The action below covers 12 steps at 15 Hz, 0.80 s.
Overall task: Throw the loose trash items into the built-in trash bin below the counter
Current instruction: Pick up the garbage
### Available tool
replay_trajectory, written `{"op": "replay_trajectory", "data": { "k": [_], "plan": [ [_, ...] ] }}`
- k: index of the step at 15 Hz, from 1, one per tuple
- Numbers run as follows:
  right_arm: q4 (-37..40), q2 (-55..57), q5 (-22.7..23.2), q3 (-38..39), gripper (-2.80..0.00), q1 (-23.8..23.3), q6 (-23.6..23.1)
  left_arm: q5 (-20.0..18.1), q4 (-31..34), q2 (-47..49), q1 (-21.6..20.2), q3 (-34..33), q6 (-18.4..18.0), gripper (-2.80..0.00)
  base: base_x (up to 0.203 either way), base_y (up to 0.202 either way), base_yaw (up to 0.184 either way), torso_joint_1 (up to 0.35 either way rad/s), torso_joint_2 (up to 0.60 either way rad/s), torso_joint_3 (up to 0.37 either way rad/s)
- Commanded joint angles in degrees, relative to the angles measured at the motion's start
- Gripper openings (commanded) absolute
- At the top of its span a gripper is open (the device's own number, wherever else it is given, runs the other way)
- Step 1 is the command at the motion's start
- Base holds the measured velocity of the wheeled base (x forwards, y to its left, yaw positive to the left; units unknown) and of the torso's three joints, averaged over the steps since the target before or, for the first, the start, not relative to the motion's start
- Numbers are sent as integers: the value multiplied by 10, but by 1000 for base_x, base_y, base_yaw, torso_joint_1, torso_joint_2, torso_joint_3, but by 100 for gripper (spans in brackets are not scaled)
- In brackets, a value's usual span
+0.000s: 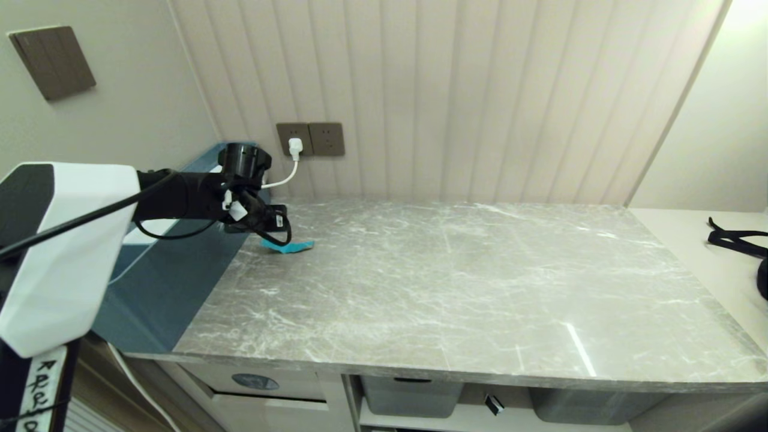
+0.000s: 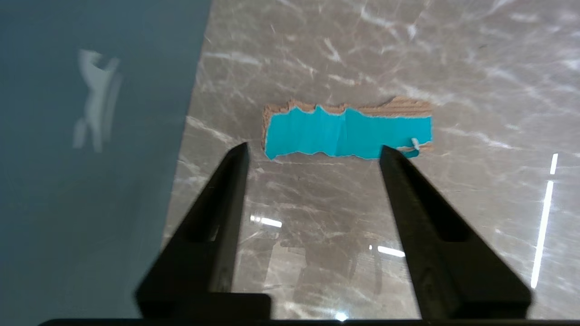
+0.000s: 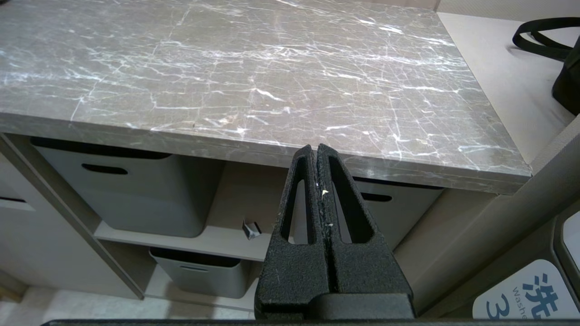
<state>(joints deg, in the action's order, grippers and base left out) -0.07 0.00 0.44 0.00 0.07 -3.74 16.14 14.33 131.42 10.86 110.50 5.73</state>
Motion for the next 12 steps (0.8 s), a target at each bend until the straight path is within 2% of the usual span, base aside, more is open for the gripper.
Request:
{"op": "replay_trajectory", "data": {
  "k": [1,3,5,7,9,12],
  "plan": [
    [0,0,0,1,-280,0,0,0,-3,21,-1,1,1,0,0,0,0,0,0,0],
    [0,0,0,1,-280,0,0,9,-23,29,-5,0,2,0,0,0,0,0,0,0],
    [0,0,0,1,-280,0,0,19,-34,35,-4,1,20,0,0,0,0,0,0,0],
    [0,0,0,1,-280,0,0,11,-33,40,-4,0,43,0,0,0,0,0,0,0],
    [0,0,0,1,-280,0,0,-16,-33,43,-5,0,62,0,0,0,0,0,0,0],
    [0,0,0,1,-280,0,0,-15,-34,51,-9,1,68,0,0,0,0,0,0,0]
  ]
}}
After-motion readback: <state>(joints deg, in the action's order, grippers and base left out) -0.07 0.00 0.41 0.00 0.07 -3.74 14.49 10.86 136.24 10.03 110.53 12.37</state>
